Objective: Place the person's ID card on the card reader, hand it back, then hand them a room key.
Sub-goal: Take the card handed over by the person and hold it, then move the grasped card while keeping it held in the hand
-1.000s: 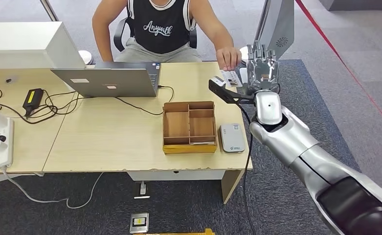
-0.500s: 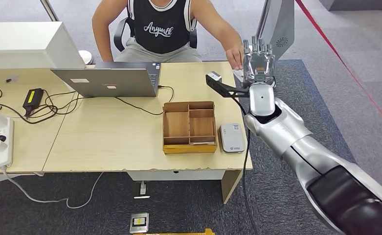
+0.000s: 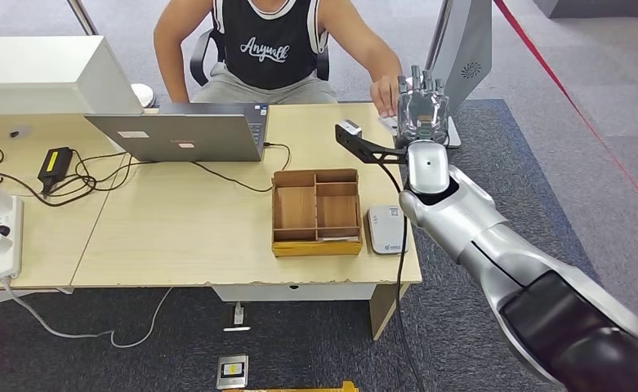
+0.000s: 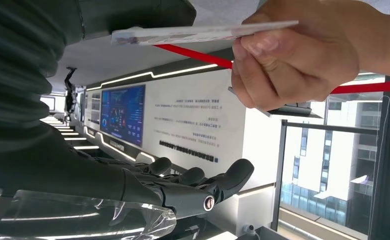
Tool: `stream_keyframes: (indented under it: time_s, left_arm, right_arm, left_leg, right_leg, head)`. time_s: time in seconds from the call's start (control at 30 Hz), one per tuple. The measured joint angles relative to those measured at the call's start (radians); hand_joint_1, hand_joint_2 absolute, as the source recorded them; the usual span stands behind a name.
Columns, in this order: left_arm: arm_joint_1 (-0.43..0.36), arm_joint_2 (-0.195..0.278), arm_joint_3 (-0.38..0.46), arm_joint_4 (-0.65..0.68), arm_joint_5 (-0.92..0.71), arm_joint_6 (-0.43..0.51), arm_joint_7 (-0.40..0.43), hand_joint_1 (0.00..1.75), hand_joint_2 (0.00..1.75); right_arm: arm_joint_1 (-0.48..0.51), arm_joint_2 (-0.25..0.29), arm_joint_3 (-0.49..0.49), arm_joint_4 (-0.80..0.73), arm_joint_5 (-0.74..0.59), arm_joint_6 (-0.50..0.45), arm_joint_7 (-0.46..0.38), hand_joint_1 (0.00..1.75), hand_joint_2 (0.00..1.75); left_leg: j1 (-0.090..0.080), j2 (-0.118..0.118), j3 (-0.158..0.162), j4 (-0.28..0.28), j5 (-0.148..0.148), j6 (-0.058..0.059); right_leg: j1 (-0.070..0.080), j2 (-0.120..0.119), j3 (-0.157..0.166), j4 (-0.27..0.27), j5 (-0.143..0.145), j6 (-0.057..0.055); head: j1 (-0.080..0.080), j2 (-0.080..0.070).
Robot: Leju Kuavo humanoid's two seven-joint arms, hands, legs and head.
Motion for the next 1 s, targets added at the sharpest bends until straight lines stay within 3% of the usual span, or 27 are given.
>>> stream_keyframes:
  time_s: [0.13, 0.27, 0.3, 1.0]
  left_arm:
    - [0.0, 0.0, 0.0, 0.0, 0.0, 0.0, 0.0, 0.0, 0.0]
    - [0.0, 0.0, 0.0, 0.0, 0.0, 0.0, 0.0, 0.0, 0.0]
    - [0.0, 0.0, 0.0, 0.0, 0.0, 0.0, 0.001, 0.0, 0.0]
    - [-0.001, -0.001, 0.0, 0.0, 0.001, 0.0, -0.003, 0.0, 0.0]
  right_arm:
    - [0.0, 0.003, 0.005, 0.01, 0.0, 0.0, 0.0, 0.37, 1.75]
    - [-0.001, 0.006, 0.008, 0.019, 0.0, 0.0, 0.0, 1.65, 1.75]
    - [-0.001, 0.006, 0.008, 0.021, 0.0, 0.0, 0.0, 1.72, 1.75]
    - [-0.012, 0.009, 0.031, 0.06, -0.069, -0.029, -0.01, 1.75, 1.75]
  left_leg:
    - [0.0, 0.0, 0.0, 0.0, 0.0, 0.0]
    - [0.0, 0.0, 0.0, 0.0, 0.0, 0.0]
    - [0.0, 0.0, 0.0, 0.0, 0.0, 0.0]
    - [0.0, 0.0, 0.0, 0.0, 0.0, 0.0]
  right_leg:
    - [0.0, 0.0, 0.0, 0.0, 0.0, 0.0]
    - [0.0, 0.0, 0.0, 0.0, 0.0, 0.0]
    - [0.0, 0.0, 0.0, 0.0, 0.0, 0.0]
    - [0.0, 0.0, 0.0, 0.0, 0.0, 0.0]
  head:
    - [0.0, 0.0]
    - [0.0, 0.0]
    - [0.0, 0.0]
    - [0.0, 0.0]
